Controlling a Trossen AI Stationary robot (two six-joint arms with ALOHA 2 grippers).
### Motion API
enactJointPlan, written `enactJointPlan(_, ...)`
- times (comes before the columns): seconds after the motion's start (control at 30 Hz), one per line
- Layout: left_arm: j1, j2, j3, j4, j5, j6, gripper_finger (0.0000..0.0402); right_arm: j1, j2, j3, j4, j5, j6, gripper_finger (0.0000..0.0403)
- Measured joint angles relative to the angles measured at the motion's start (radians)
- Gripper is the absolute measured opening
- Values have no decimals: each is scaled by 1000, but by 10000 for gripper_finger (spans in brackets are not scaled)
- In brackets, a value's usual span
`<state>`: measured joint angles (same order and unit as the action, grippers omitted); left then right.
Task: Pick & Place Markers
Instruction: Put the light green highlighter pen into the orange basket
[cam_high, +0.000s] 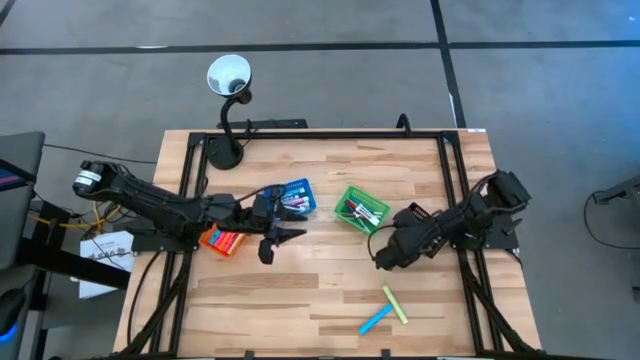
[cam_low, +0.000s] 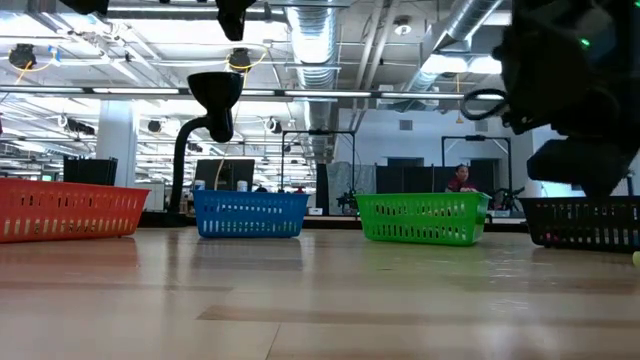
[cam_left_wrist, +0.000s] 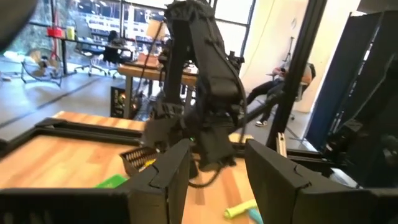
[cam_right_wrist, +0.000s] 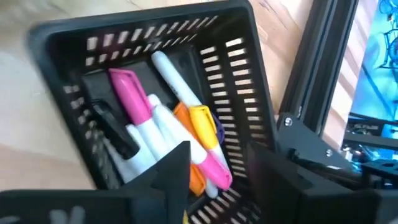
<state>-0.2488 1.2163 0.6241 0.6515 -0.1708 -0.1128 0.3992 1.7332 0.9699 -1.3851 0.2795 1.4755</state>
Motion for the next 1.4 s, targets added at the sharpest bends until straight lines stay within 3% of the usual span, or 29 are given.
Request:
enactJointPlan(0.1,-24,0,-1,0,0,0,150,-19,0,61,-57,-9,-33,165)
enactJointPlan(0.17,-47,0,-1,0,1,0,150,-20,0,125,-126,42,-20,171)
enactJointPlan(0.23,-70,0,-1,1,1,1,150,2,-1,203,-187,143,-4,174)
enactJointPlan(0.4,-127,0,-1,0,2,2,150,118,-46,359,-131,437,-120,169)
enactJointPlan(0.53,-162,0,-1,-1,2,3,150,231,-94,396,-115,652,-141,165)
enactJointPlan(0.63,-183,-6,-1,-7,1,3,150,308,-120,382,-109,690,-135,165)
enactJointPlan(0.77,-190,-80,1,-136,-33,38,150,390,-127,327,-76,658,-81,167)
enactJointPlan(0.97,-185,-264,1,-433,-279,56,150,422,-126,223,97,442,-85,164)
enactJointPlan(1.1,-186,-351,1,-531,-284,57,150,379,-125,194,273,345,-85,164)
enactJointPlan(1.23,-185,-402,1,-569,-286,59,150,332,-125,192,437,135,-51,162)
enactJointPlan(1.4,-185,-413,1,-570,-295,144,150,318,-125,191,501,-47,40,155)
